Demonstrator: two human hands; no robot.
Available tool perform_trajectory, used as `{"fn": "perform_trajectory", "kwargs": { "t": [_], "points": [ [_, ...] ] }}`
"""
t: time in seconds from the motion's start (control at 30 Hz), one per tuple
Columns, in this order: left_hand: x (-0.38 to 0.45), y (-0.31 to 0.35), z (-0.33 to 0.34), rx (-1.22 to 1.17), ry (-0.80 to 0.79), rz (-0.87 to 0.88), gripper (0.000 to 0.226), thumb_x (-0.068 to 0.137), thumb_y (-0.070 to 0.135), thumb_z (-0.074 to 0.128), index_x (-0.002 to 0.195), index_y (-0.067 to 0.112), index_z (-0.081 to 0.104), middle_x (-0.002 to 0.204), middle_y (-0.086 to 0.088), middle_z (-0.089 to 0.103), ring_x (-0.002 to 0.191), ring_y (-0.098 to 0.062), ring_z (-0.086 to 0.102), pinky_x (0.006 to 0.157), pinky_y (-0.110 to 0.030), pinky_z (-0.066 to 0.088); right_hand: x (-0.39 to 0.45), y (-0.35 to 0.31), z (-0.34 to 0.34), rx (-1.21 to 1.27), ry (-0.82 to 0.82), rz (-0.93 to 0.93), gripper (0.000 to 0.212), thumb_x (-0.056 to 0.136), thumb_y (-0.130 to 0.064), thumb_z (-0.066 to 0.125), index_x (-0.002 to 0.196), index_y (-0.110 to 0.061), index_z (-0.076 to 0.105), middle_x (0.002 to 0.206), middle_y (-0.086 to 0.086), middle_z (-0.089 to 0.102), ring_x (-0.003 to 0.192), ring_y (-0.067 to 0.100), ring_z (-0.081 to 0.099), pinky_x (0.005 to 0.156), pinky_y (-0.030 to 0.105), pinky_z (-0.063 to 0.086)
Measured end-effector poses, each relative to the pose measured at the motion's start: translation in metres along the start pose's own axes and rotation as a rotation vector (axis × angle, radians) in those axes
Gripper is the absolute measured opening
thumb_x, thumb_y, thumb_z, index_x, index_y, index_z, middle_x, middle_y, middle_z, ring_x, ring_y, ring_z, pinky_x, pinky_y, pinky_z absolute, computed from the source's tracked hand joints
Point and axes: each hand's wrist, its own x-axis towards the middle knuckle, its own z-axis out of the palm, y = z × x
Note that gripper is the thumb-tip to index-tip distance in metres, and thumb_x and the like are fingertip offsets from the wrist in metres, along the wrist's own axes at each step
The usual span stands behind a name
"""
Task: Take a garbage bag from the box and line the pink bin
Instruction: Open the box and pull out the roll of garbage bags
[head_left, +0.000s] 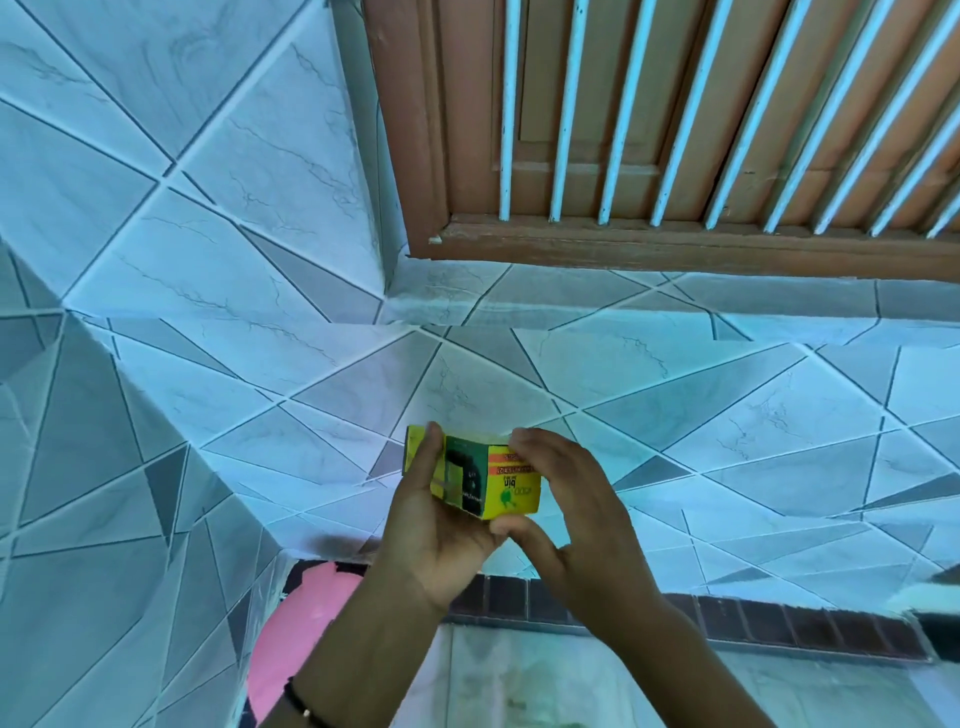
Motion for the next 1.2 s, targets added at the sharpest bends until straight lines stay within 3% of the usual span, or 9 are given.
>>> {"fn": "perform_trajectory", "kwargs": {
  "t": [0.1,0.23,0.43,0.7,0.8,0.9,1.03,1.13,1.2],
  "points": [
    [0.005,-0.008,0.006,0.094,0.018,0.071,0.046,0.08,0.048,0.053,0.108,0.012,0.054,0.078,-0.014,0.066,0.061,-0.023,0.067,0.04,-0.022,0.044,-0.002,0.003,-0.01,0.005,-0.016,0.002,0.037,0.086,-0.039,0.056,0.119,-0.023,0.047,0.124,-0.009,0.045,0.118,0.003,0.044,0.098,0.005,0.031],
    [0.014,-0.018,0.006,0.147,0.01,0.138,0.049,0.074,0.049,0.055,0.107,0.012,0.055,0.083,-0.015,0.065,0.065,-0.023,0.068,0.045,-0.026,0.051,0.001,0.007,-0.023,-0.015,-0.061,0.052,0.039,0.076,-0.03,0.069,0.109,-0.024,0.049,0.112,-0.011,0.036,0.106,-0.003,0.041,0.082,0.005,0.037],
    [0.026,-0.02,0.001,0.169,0.01,0.187,0.053,0.074,0.05,0.055,0.112,0.013,0.054,0.084,-0.013,0.068,0.067,-0.022,0.069,0.056,-0.027,0.056,0.008,0.007,-0.027,-0.047,-0.1,0.067,0.048,0.069,-0.029,0.073,0.107,-0.03,0.044,0.111,-0.012,0.032,0.104,0.0,0.041,0.075,0.022,0.049],
    [0.048,-0.005,-0.008,0.161,0.095,0.266,0.075,0.072,0.047,0.062,0.13,0.003,0.047,0.111,-0.022,0.055,0.096,-0.032,0.058,0.06,-0.037,0.057,0.026,0.009,-0.008,-0.055,-0.118,0.091,0.049,0.058,-0.025,0.077,0.089,-0.029,0.039,0.096,-0.015,0.03,0.092,0.004,0.036,0.077,0.007,0.033],
    [0.055,0.011,-0.01,0.091,0.076,0.203,0.068,0.078,0.046,0.059,0.131,0.005,0.049,0.121,-0.022,0.058,0.1,-0.033,0.059,0.064,-0.043,0.06,0.034,0.003,0.001,-0.091,-0.051,0.067,0.041,0.06,-0.02,0.074,0.083,-0.026,0.04,0.092,-0.012,0.033,0.089,0.008,0.036,0.073,0.014,0.037],
    [0.062,0.026,-0.017,0.041,0.061,0.145,0.07,0.079,0.048,0.056,0.134,0.006,0.048,0.126,-0.019,0.057,0.097,-0.029,0.06,0.073,-0.039,0.058,0.035,-0.01,0.013,-0.16,-0.09,-0.006,0.028,0.061,-0.009,0.064,0.079,-0.021,0.047,0.094,-0.006,0.038,0.089,0.014,0.041,0.067,0.032,0.045],
    [0.072,0.043,-0.033,0.069,0.058,0.078,0.063,0.075,0.052,0.06,0.125,0.015,0.052,0.104,-0.012,0.062,0.077,-0.023,0.063,0.064,-0.03,0.057,0.031,-0.02,0.024,-0.171,-0.176,-0.038,0.018,0.075,-0.029,0.063,0.089,-0.024,0.052,0.099,-0.01,0.049,0.092,0.012,0.049,0.076,0.029,0.041],
    [0.077,0.052,-0.04,0.107,0.081,0.12,0.086,0.064,0.054,0.071,0.136,0.014,0.047,0.127,-0.01,0.058,0.098,-0.026,0.06,0.073,-0.034,0.056,0.03,-0.025,0.025,0.013,-0.159,0.052,0.035,0.092,-0.053,0.041,0.091,-0.024,0.06,0.093,-0.015,0.057,0.089,0.007,0.055,0.074,0.027,0.044],
    [0.078,0.053,-0.042,0.112,0.053,0.138,0.083,0.066,0.053,0.07,0.136,0.015,0.047,0.135,-0.011,0.054,0.11,-0.029,0.056,0.081,-0.039,0.055,0.036,-0.029,0.025,0.188,-0.067,0.217,0.04,0.092,-0.056,0.035,0.095,-0.028,0.064,0.09,-0.016,0.063,0.083,0.005,0.062,0.071,0.022,0.048]
  ]
}}
